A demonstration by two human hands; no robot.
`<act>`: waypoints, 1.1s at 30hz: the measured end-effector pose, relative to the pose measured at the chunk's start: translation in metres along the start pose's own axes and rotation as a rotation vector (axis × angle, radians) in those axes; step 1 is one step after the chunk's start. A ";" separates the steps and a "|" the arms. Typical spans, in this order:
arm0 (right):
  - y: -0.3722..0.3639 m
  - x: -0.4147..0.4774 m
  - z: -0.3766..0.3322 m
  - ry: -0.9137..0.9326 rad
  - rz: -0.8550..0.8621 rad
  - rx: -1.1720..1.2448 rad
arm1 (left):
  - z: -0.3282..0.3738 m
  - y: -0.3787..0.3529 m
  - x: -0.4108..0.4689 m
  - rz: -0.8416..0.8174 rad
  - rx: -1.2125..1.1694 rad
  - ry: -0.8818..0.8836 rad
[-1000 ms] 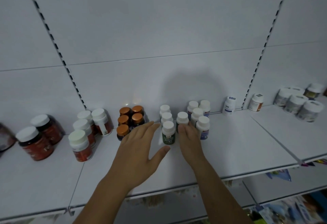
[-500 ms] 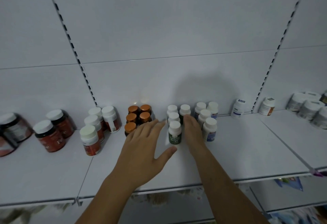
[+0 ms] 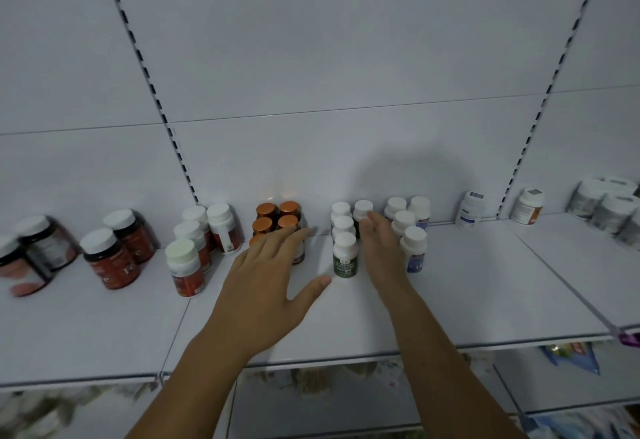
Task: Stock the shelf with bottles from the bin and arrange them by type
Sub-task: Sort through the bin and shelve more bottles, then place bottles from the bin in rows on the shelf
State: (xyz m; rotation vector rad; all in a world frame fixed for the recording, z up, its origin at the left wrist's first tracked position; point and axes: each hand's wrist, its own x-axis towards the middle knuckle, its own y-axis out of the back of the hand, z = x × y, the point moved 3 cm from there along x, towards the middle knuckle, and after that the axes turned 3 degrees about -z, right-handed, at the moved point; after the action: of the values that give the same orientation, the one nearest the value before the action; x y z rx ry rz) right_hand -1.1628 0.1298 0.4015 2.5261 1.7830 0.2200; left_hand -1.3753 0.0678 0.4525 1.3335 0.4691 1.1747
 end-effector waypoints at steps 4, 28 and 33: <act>0.002 -0.040 -0.041 0.230 -0.262 -0.155 | -0.022 0.022 -0.009 0.033 0.075 0.071; -0.414 -0.340 -0.095 1.068 -1.435 -0.788 | -0.223 0.164 -0.478 0.023 0.405 1.292; -0.503 -0.402 -0.049 1.015 -1.546 -0.849 | -0.280 0.143 -0.564 -0.006 0.266 1.409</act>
State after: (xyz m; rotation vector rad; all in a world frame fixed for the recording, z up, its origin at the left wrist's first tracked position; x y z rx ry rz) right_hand -1.7716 -0.0801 0.3546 0.0553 2.3991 1.6933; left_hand -1.8893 -0.2996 0.3196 0.4886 1.6493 1.9768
